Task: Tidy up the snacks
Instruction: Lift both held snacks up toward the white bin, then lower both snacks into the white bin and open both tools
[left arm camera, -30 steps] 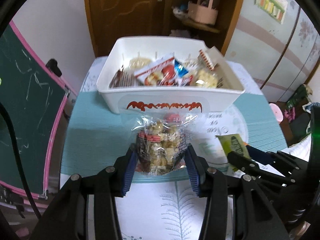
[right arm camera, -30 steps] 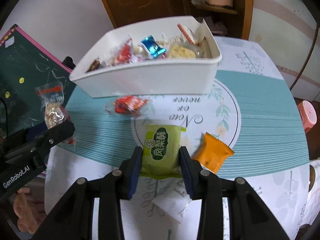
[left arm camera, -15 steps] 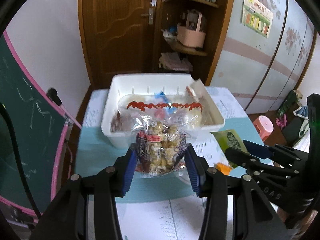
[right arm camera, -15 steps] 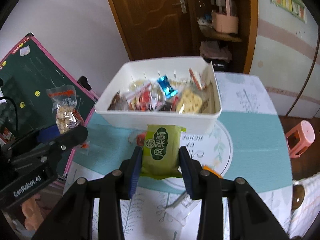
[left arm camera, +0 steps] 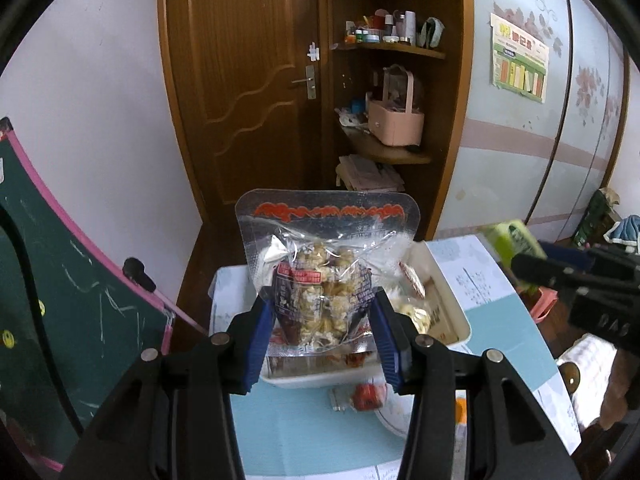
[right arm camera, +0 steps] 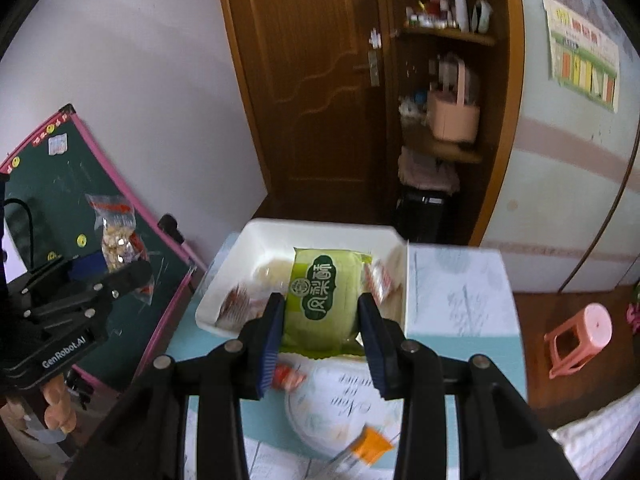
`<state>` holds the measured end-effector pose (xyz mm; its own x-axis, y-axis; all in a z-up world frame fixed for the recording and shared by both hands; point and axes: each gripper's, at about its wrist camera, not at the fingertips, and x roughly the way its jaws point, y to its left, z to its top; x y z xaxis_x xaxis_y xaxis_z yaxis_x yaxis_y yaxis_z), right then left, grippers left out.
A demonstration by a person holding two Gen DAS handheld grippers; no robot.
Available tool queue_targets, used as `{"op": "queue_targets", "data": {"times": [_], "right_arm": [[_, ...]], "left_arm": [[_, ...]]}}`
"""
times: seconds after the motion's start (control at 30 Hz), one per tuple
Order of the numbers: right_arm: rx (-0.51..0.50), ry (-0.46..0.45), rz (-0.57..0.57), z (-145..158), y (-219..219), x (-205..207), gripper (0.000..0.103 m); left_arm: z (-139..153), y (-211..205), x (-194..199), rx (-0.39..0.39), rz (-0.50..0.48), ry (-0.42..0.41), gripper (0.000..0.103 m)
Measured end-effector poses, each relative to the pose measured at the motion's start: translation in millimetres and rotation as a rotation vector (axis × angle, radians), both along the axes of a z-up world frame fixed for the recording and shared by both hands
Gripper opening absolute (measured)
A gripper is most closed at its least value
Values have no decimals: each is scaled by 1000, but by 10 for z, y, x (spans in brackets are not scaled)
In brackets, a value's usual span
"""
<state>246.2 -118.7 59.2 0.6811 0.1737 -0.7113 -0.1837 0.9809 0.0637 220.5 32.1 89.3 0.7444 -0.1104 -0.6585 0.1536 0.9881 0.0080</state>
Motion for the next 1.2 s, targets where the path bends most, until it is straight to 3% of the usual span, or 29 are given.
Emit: {"op": "queue_targets", "data": {"times": [0.33, 0.6, 0.67, 0.73, 0.77, 0.97, 1.2], "right_arm": [[81, -44, 54, 376, -32, 527, 38], [95, -5, 25, 202, -17, 950, 38], [93, 20, 21, 114, -7, 1040, 38], [86, 49, 14, -12, -11, 1147, 38], [82, 58, 7, -53, -19, 1177, 39], [95, 131, -44, -309, -182, 1185, 46], [33, 114, -45, -322, -234, 953, 46]], "left_arm": [[240, -154, 613, 25, 3, -20, 46], [-49, -230, 1090, 19, 37, 41, 49], [-155, -257, 1202, 29, 45, 50, 57], [-242, -285, 1270, 35, 44, 55, 86], [-270, -295, 1281, 40, 47, 53, 90], [-458, -251, 1308, 50, 68, 97, 91], [-485, -142, 1131, 46, 79, 108, 91]]}}
